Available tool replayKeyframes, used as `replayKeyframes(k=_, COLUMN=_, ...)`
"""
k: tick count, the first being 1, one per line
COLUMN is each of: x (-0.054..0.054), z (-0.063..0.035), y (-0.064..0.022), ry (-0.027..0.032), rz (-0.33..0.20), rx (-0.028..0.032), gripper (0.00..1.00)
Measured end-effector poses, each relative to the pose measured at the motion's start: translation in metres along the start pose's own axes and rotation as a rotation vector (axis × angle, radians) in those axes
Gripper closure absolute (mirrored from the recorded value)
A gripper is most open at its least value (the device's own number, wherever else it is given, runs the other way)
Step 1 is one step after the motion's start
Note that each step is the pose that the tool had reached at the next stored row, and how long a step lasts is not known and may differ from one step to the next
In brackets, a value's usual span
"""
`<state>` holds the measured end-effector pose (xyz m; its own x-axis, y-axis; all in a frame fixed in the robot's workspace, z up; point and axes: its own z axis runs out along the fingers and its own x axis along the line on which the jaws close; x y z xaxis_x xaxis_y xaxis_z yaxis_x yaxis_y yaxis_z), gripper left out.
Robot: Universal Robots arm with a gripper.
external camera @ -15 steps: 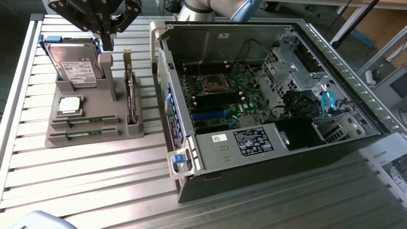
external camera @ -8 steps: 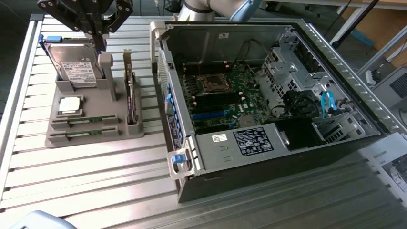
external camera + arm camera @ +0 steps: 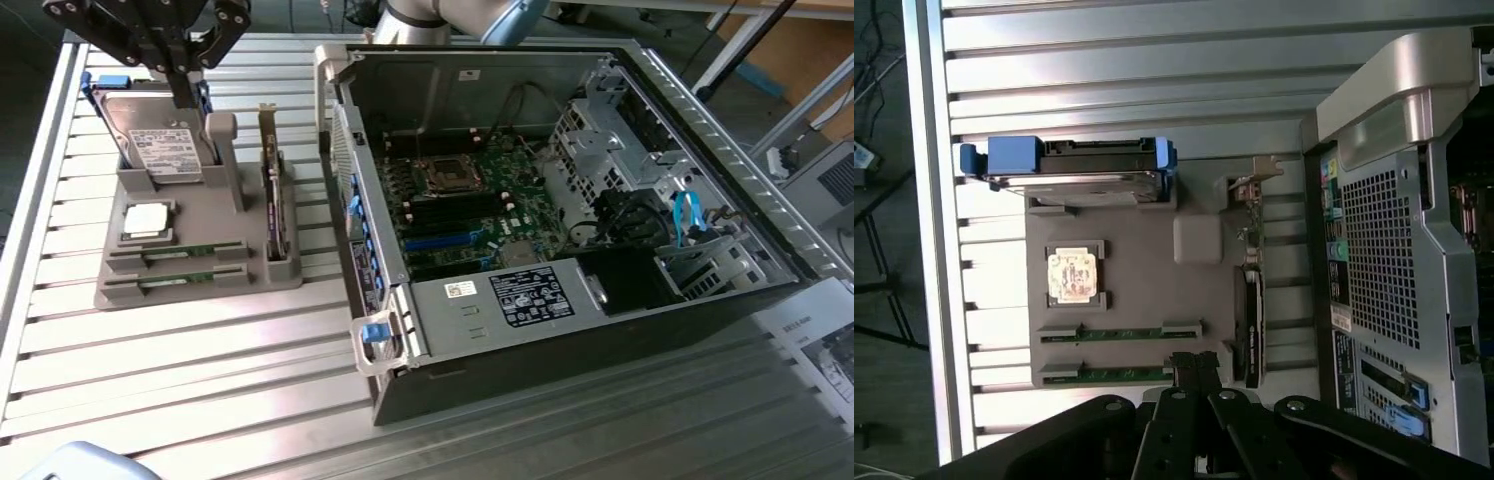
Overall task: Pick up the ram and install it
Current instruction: 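Reach for the ram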
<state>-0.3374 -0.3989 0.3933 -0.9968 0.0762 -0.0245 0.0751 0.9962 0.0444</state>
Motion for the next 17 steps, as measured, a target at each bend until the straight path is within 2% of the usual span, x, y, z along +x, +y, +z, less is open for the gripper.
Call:
replayKeyframes(k=12, x=0.021, z=-0.0005, y=-0.0016, ry=0.0000, rz=0.000, rx=0.0000, gripper=0.90)
replayKeyframes(k=17, x=0.024, z=-0.0006, y=-0.0018, ry=0.0000, rz=0.000, rx=0.0000, gripper=0.90)
